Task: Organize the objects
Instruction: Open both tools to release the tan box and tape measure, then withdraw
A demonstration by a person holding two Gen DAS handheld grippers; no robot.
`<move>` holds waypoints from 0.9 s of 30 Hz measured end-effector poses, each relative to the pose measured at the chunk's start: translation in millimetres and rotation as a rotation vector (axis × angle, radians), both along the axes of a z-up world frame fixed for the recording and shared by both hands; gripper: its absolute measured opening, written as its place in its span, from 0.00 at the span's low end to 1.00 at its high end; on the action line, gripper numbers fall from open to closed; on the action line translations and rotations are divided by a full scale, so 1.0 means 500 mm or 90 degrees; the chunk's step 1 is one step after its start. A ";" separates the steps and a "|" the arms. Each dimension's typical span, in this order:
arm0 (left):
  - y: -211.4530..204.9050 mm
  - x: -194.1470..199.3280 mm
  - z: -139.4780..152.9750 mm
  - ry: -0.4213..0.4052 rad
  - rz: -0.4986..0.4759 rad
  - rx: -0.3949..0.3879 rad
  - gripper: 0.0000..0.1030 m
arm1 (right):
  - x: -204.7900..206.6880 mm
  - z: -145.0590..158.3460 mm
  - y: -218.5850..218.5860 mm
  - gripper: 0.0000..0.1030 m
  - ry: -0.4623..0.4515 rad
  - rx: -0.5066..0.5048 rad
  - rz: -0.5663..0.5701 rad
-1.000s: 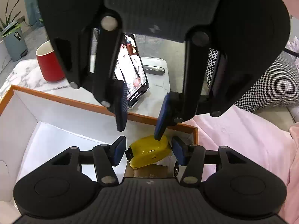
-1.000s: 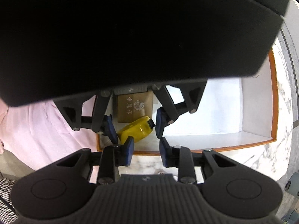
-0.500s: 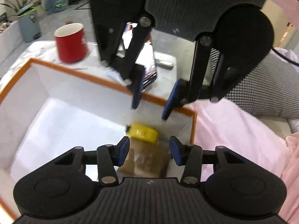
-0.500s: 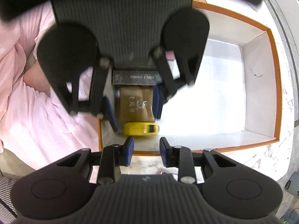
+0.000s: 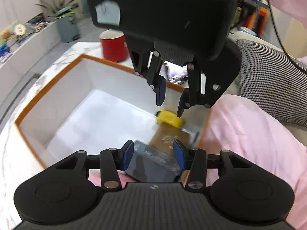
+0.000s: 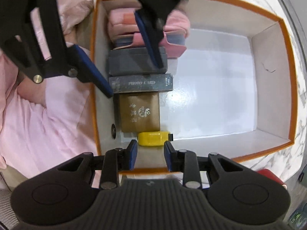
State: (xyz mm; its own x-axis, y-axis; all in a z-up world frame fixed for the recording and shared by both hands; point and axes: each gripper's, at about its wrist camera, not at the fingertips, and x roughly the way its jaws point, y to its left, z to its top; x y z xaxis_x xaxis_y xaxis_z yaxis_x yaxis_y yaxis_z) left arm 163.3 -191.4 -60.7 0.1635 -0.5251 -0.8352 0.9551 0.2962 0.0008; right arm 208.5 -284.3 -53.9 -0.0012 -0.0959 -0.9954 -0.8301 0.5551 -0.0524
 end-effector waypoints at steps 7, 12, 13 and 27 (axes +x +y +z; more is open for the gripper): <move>0.018 0.018 0.009 -0.005 0.045 -0.007 0.53 | -0.002 -0.100 0.020 0.21 -0.062 -0.075 -0.005; 0.042 0.014 0.020 -0.001 0.061 -0.019 0.53 | 0.010 -0.150 0.029 0.20 -0.048 -0.120 0.053; 0.045 0.015 0.020 0.000 0.061 -0.022 0.53 | 0.012 -0.161 0.030 0.20 -0.043 -0.128 0.062; 0.071 0.016 0.010 0.016 0.061 -0.031 0.53 | -0.004 -0.225 0.028 0.16 0.054 -0.108 0.106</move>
State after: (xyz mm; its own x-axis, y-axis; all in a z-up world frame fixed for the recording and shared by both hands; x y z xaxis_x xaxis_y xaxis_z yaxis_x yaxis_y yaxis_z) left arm 171.2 -155.8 -55.8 0.1945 -0.5485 -0.8132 0.9219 0.3854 -0.0394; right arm 206.4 -270.5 -166.4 -0.0540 -0.2673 -0.9621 -0.9150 0.3991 -0.0595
